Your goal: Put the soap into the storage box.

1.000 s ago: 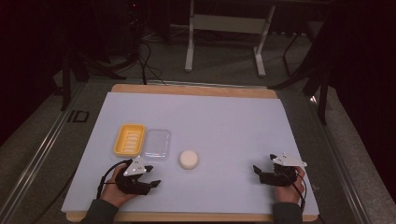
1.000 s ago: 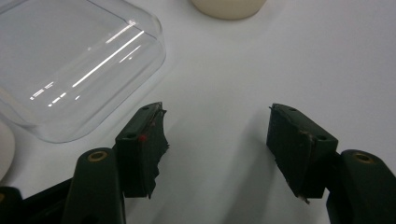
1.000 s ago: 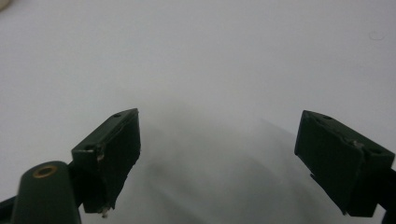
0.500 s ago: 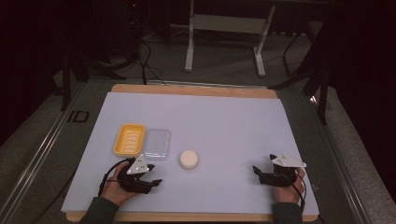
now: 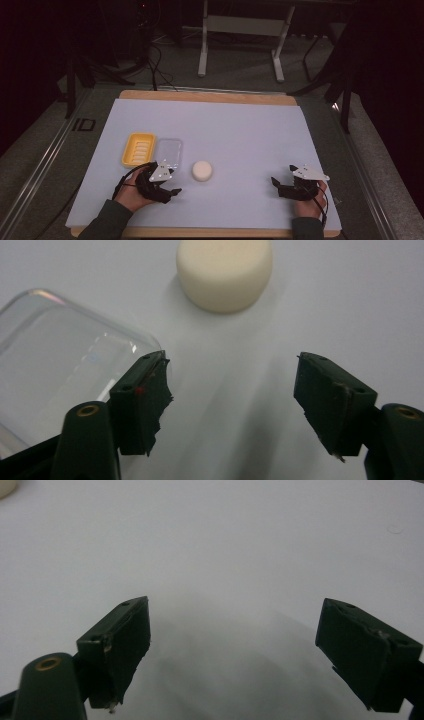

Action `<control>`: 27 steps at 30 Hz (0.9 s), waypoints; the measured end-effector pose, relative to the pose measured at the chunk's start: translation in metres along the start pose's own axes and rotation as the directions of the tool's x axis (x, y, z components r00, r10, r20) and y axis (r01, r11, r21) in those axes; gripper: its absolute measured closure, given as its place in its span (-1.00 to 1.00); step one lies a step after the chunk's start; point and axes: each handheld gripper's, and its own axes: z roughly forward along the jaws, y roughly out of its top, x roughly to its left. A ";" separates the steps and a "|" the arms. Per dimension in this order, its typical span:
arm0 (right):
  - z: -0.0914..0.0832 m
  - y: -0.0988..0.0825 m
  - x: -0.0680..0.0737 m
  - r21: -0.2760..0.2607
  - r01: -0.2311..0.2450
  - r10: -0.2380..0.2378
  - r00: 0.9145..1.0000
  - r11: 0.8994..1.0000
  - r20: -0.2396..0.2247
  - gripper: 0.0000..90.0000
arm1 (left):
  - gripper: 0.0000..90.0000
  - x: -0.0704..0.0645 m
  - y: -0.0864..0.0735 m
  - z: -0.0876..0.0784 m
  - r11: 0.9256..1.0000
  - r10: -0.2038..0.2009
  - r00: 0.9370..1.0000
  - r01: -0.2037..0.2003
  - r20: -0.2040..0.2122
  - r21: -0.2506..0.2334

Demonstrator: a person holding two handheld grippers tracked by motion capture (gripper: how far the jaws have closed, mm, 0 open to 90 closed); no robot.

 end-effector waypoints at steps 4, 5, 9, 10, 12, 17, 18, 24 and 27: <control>-0.001 0.000 0.000 -0.001 -0.009 0.009 1.000 1.000 0.002 -0.68 | -0.37 0.006 0.012 0.004 1.000 0.020 1.000 -0.021 0.010 0.015; -0.001 0.000 0.000 -0.001 -0.009 0.009 1.000 1.000 0.002 -0.68 | -0.37 0.006 0.012 0.004 1.000 0.020 1.000 -0.021 0.010 0.015; -0.001 0.000 0.000 -0.001 -0.010 0.010 1.000 1.000 0.003 -0.68 | -0.37 0.010 0.021 0.005 0.998 0.037 0.999 -0.037 0.000 0.041; -0.001 0.000 0.000 -0.002 -0.012 0.012 1.000 1.000 0.007 -0.67 | -0.37 0.012 0.025 0.006 0.998 0.045 0.999 -0.045 0.006 0.044; -0.001 0.000 -0.001 -0.003 -0.013 0.013 1.000 1.000 0.008 -0.67 | -0.37 0.012 0.028 0.007 0.998 0.046 0.999 -0.046 0.010 0.046; -0.001 0.000 0.000 -0.003 -0.013 0.013 1.000 1.000 0.015 -0.67 | -0.41 0.015 0.039 0.012 0.995 0.066 0.998 -0.067 0.021 0.073; -0.001 0.000 0.000 -0.007 -0.015 0.015 1.000 1.000 0.023 -0.68 | -0.42 0.017 0.043 0.014 0.993 0.076 0.997 -0.078 0.029 0.085; -0.002 -0.001 0.000 -0.016 -0.025 0.025 0.999 1.000 0.030 -0.70 | -0.48 0.019 0.053 0.022 0.988 0.089 0.995 -0.095 0.053 0.118; -0.002 0.000 0.000 -0.015 -0.020 0.021 0.999 1.000 0.031 -0.70 | -0.50 0.020 0.057 0.027 0.985 0.095 0.993 -0.104 0.072 0.134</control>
